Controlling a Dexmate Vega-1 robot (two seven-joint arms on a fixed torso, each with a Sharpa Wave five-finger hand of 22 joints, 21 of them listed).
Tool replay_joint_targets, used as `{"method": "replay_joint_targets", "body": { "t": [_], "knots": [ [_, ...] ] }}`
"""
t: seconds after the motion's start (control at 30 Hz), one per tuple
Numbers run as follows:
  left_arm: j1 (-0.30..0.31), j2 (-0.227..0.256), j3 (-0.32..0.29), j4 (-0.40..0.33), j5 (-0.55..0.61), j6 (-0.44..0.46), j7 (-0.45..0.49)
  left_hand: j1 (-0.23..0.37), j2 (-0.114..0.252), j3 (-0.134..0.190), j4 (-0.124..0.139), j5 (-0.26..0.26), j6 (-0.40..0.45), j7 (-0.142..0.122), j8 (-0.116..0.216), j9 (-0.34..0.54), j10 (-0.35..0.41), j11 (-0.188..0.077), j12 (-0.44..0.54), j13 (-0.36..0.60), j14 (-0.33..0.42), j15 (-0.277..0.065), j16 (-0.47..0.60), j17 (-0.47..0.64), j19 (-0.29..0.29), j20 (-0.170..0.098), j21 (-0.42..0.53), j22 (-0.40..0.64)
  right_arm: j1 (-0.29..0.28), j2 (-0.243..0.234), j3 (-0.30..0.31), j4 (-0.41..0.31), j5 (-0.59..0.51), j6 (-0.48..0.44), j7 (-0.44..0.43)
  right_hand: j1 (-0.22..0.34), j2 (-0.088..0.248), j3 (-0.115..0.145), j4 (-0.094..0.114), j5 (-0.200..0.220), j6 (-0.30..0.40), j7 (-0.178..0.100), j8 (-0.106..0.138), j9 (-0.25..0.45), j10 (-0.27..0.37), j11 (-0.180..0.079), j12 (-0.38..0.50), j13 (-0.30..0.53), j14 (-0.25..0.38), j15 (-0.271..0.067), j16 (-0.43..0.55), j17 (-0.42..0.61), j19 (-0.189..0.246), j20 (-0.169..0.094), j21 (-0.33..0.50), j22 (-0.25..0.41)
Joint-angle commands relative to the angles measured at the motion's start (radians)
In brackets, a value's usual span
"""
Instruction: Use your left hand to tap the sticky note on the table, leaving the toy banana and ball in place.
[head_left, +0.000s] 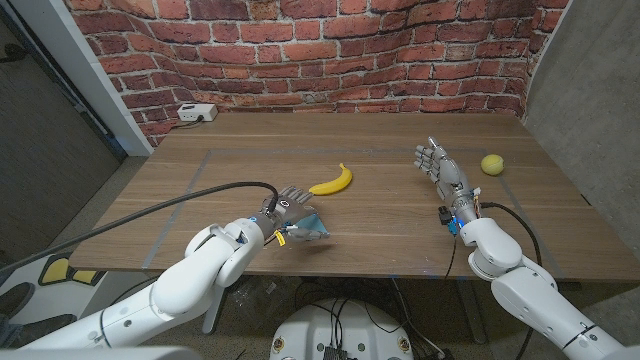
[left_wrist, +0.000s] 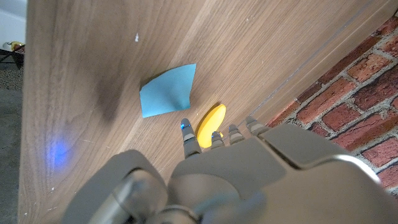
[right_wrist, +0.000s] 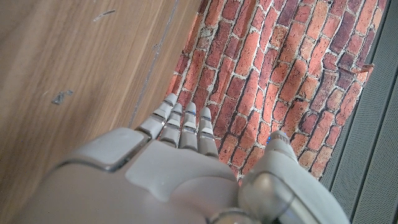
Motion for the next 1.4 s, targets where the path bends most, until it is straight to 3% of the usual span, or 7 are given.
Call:
{"method": "replay_joint_targets", "body": {
  "t": [0.03,0.4,1.4],
  "knots": [
    [-0.014,-0.012,0.018,0.018,-0.020,-0.007,0.006,-0.003,-0.001,-0.009,0.002,0.004,0.001,-0.004,-0.001,0.003,-0.306,-0.003,0.003,0.003,-0.331,-0.003,0.004,0.001,-0.236,-0.004,0.007,0.003,0.001,-0.005,0.006,-0.005,0.005,-0.003,0.001,-0.004,0.000,-0.003,-0.003,0.006,0.004,-0.001,0.002,0.001,0.001,0.002,-0.001,0.005,0.000,0.003,0.000,0.004,0.002,0.007,-0.003,0.005],
    [-0.015,-0.006,0.019,0.019,-0.075,0.001,0.021,-0.001,-0.001,-0.015,-0.002,0.009,0.031,-0.007,0.004,0.003,-0.271,-0.006,0.016,0.002,-0.303,-0.006,0.012,0.000,-0.208,0.002,0.019,0.002,-0.001,-0.003,0.006,0.001,0.005,0.003,0.001,-0.005,0.001,-0.003,-0.004,0.006,0.005,0.001,0.002,0.001,0.001,0.004,-0.001,0.005,0.002,0.003,0.001,0.003,0.003,0.005,-0.005,0.005],
    [-0.016,0.008,0.036,0.026,-0.068,0.028,0.037,0.005,0.001,-0.022,-0.007,0.015,0.065,-0.006,0.008,0.003,-0.256,-0.011,0.019,0.001,-0.288,-0.006,0.011,-0.002,-0.202,0.005,0.021,0.000,-0.013,0.008,-0.004,0.014,0.001,0.024,0.001,-0.006,0.002,-0.004,-0.005,0.006,0.005,0.001,0.001,0.001,0.002,0.003,-0.001,0.005,0.002,0.004,0.001,0.003,0.004,0.005,-0.010,0.006]
  ]
}}
